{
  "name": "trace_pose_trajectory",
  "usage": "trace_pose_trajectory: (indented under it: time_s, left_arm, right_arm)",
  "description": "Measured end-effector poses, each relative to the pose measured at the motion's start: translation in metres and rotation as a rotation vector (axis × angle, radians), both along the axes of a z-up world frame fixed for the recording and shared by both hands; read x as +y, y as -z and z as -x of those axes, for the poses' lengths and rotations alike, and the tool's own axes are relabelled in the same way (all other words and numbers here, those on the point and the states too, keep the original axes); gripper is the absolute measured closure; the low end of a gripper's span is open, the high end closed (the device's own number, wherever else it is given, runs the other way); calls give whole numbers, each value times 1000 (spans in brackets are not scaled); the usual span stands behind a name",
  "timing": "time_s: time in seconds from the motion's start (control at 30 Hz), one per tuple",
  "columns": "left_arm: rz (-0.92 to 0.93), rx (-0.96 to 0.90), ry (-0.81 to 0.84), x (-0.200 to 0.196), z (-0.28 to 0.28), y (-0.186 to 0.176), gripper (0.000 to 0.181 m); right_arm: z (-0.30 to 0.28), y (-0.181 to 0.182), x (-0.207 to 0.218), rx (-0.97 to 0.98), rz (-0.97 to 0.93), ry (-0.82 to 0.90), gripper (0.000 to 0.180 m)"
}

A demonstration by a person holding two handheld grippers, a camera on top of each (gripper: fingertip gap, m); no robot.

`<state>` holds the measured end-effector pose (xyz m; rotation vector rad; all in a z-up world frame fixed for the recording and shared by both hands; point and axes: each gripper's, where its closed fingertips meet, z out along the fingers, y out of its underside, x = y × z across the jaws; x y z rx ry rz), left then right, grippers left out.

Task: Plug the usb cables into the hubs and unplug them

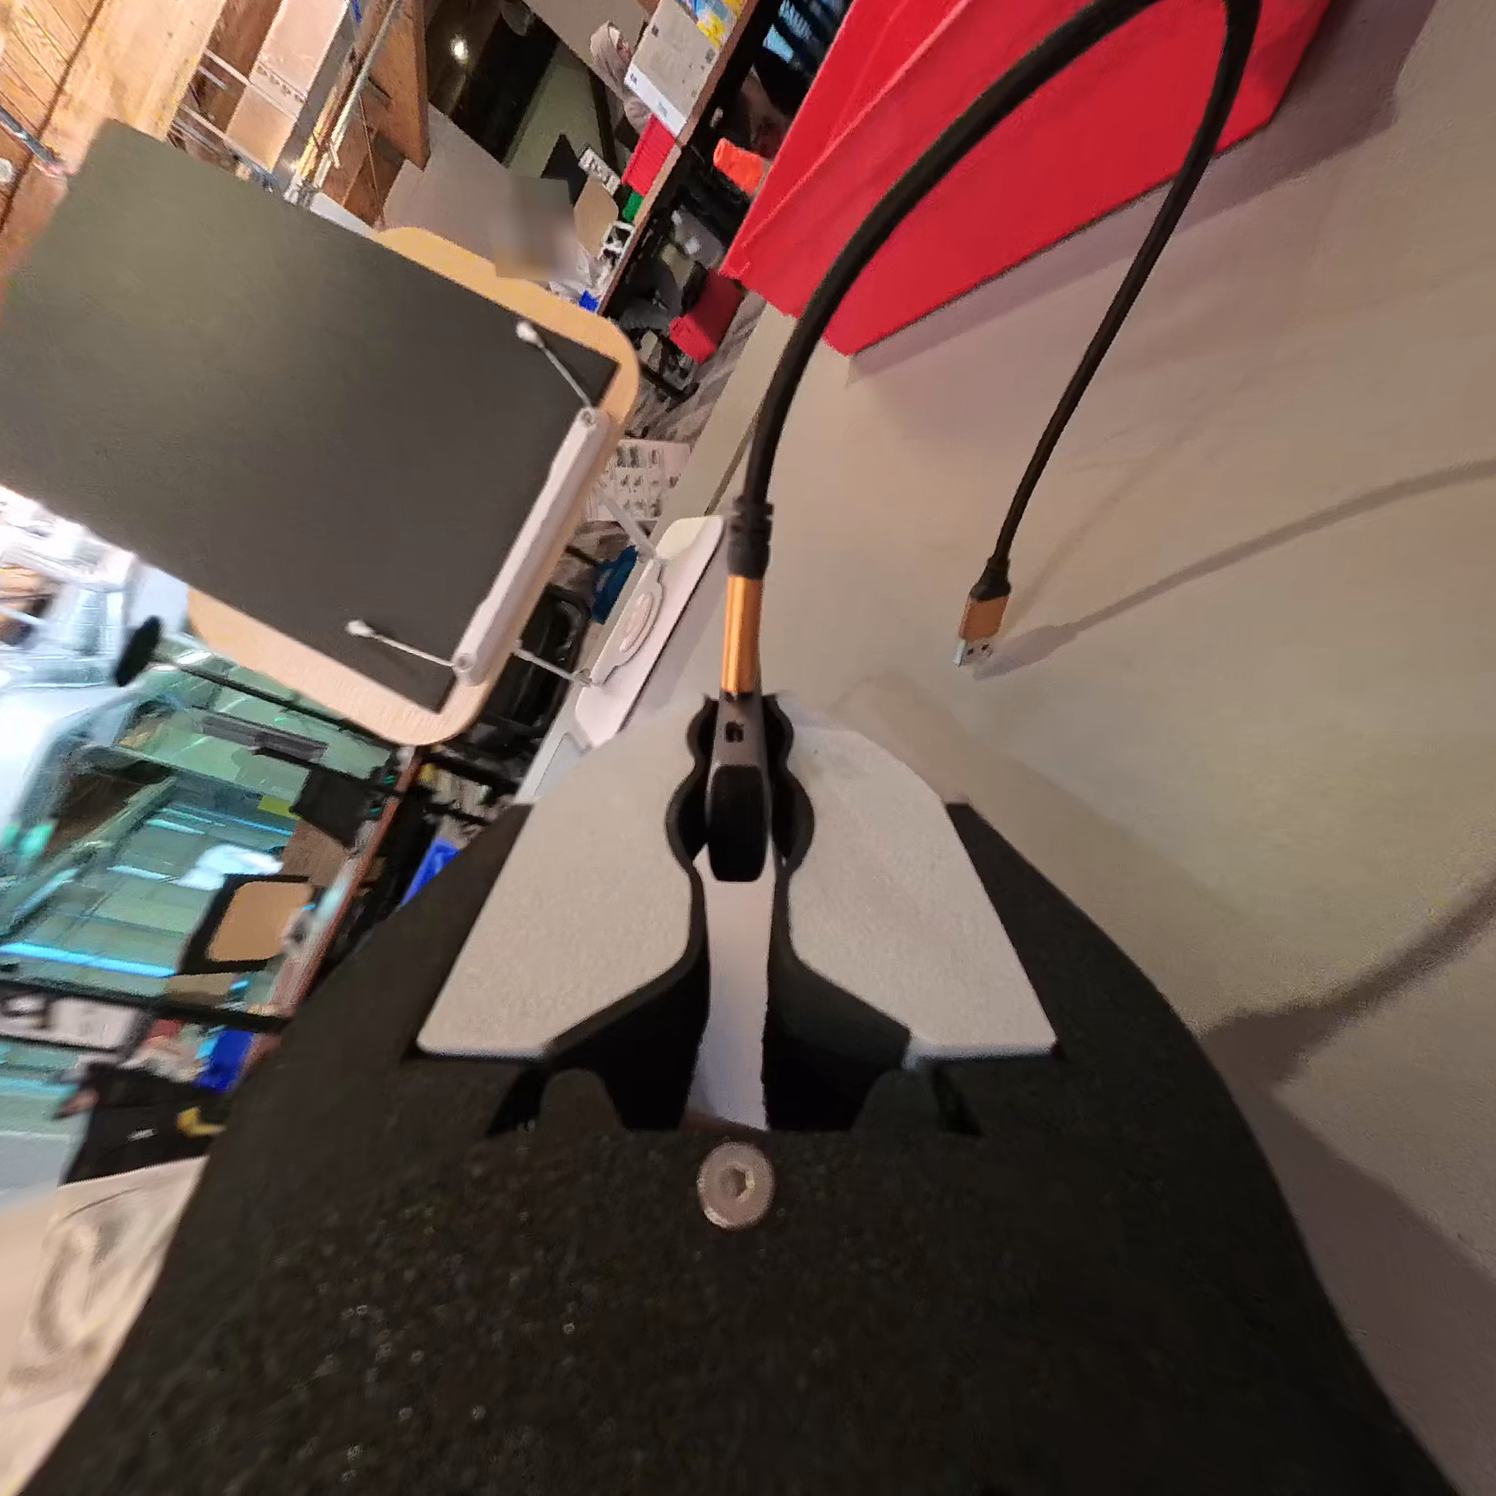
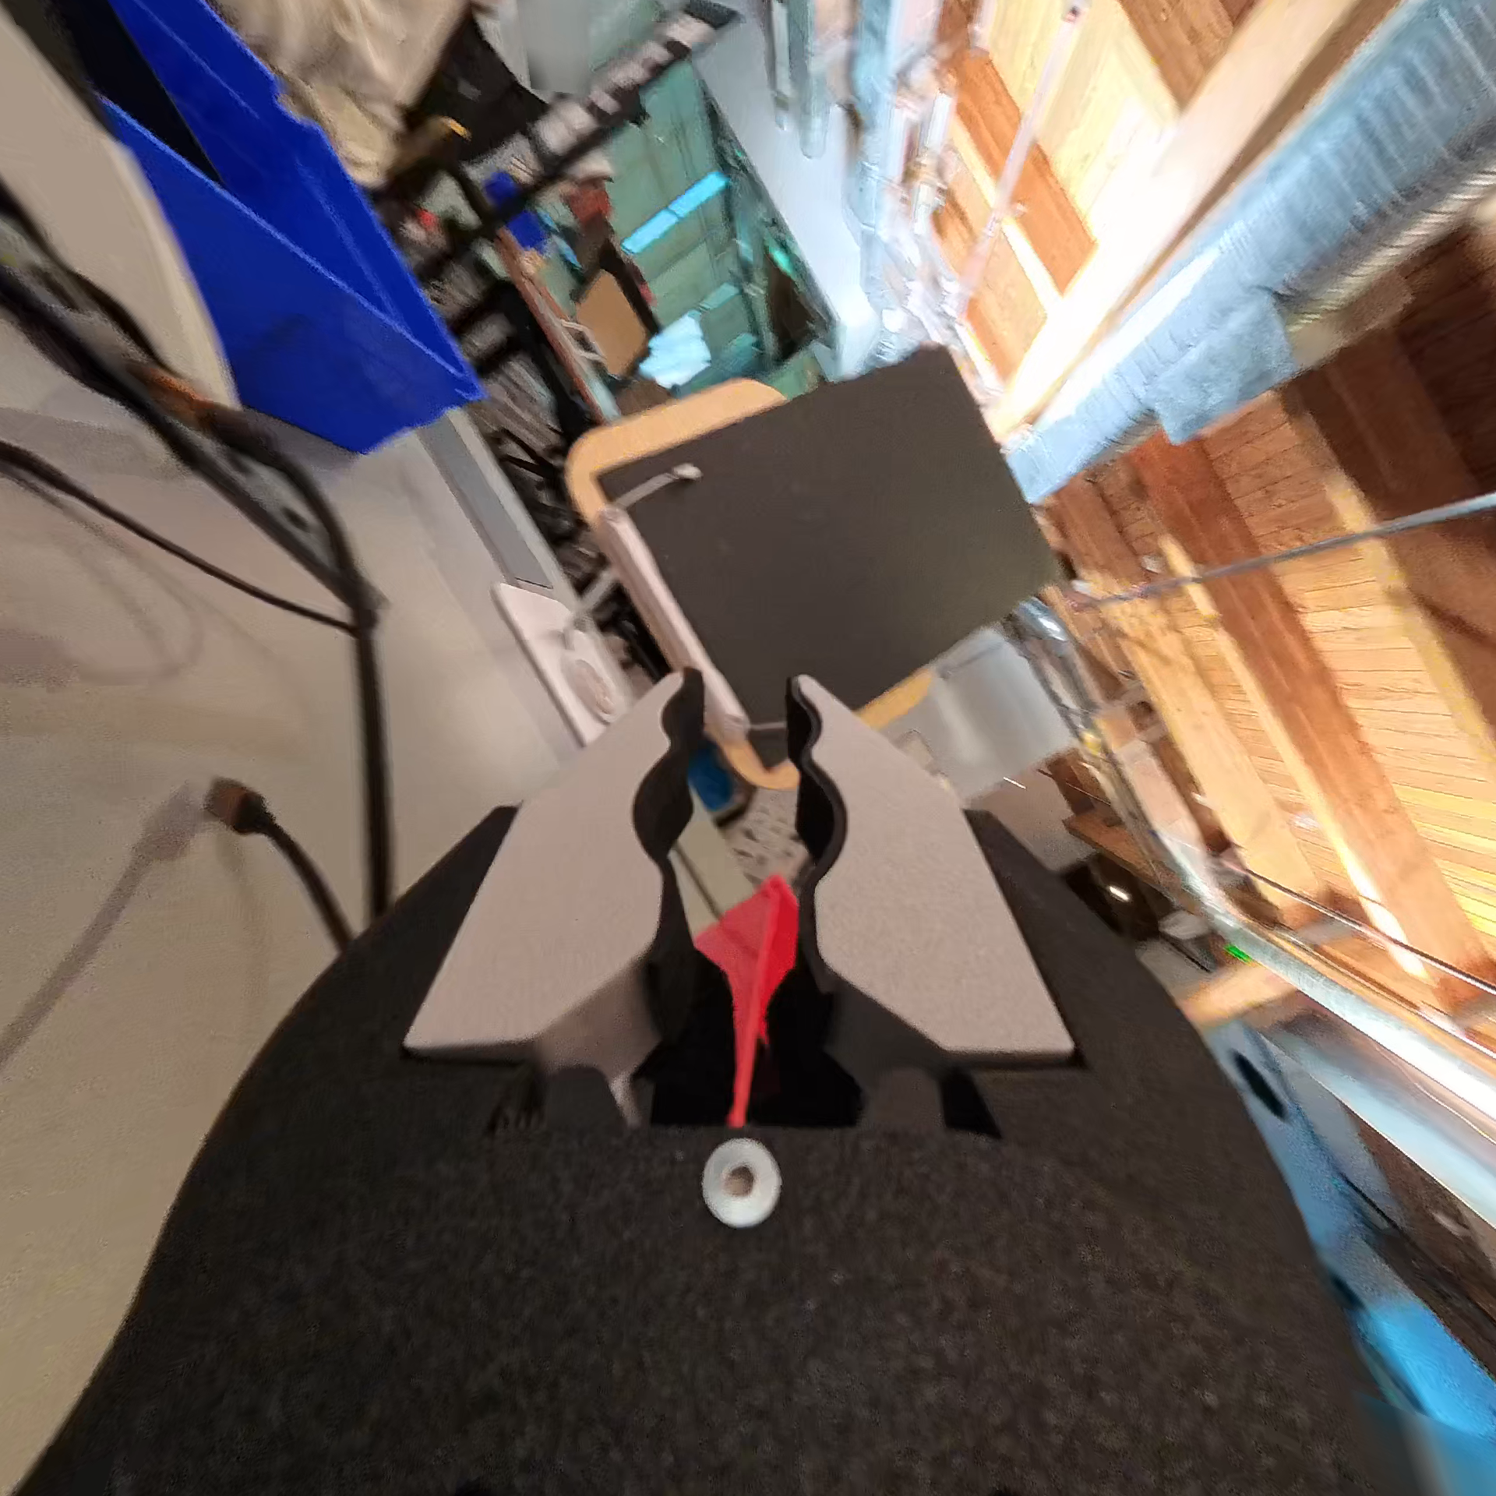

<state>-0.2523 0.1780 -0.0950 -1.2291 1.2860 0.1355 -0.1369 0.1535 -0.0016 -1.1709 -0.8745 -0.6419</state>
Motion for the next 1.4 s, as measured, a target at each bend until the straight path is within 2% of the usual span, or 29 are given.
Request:
trace_pose_trajectory:
  time_s: [0.07, 0.17, 0.23, 0.27, 0.37, 0.5, 0.57, 0.67, 0.8, 1.03, 1.2, 1.3, 1.4]
  left_arm:
    - [132, -71, 130, -14, -9, -1, 171]
    - [304, -192, 376, -42, -17, -10, 171]
    - [394, -241, 499, -57, -18, -14, 171]
    - [444, -255, 555, -64, -18, -15, 171]
    - [534, -270, 677, -83, -21, -15, 171]
    - [590, -240, 738, -98, -26, -10, 171]
    - [627, -246, 763, -105, -29, -10, 170]
    - [662, -263, 781, -110, -31, -12, 170]
    - [695, -286, 809, -114, -31, -15, 170]
    - [781, -382, 867, -115, -22, -36, 170]
    - [821, -368, 774, -103, -24, -29, 171]
    - [833, -375, 730, -98, -25, -28, 171]
    - [854, -483, 737, -91, -21, -41, 171]
  right_arm:
    - [13, 14, -1, 34, 97, -119, 162]
    - [38, 44, -12, 140, 375, -386, 167]
    - [60, 56, -37, 217, 570, -634, 162]
    - [65, 55, -44, 260, 605, -701, 162]
    - [81, 52, -60, 315, 673, -837, 162]
    - [101, 54, -74, 338, 755, -934, 163]
    - [108, 57, -77, 348, 787, -948, 164]
    - [113, 59, -82, 351, 818, -978, 175]
    - [111, 55, -85, 480, 1002, -1054, 175]
    - [108, 33, -84, 639, 989, -1131, 176]
    - [104, 44, -72, 609, 1017, -1052, 175]
    - [99, 47, -67, 659, 1027, -1023, 174]
    - [91, 64, -60, 678, 1098, -960, 146]
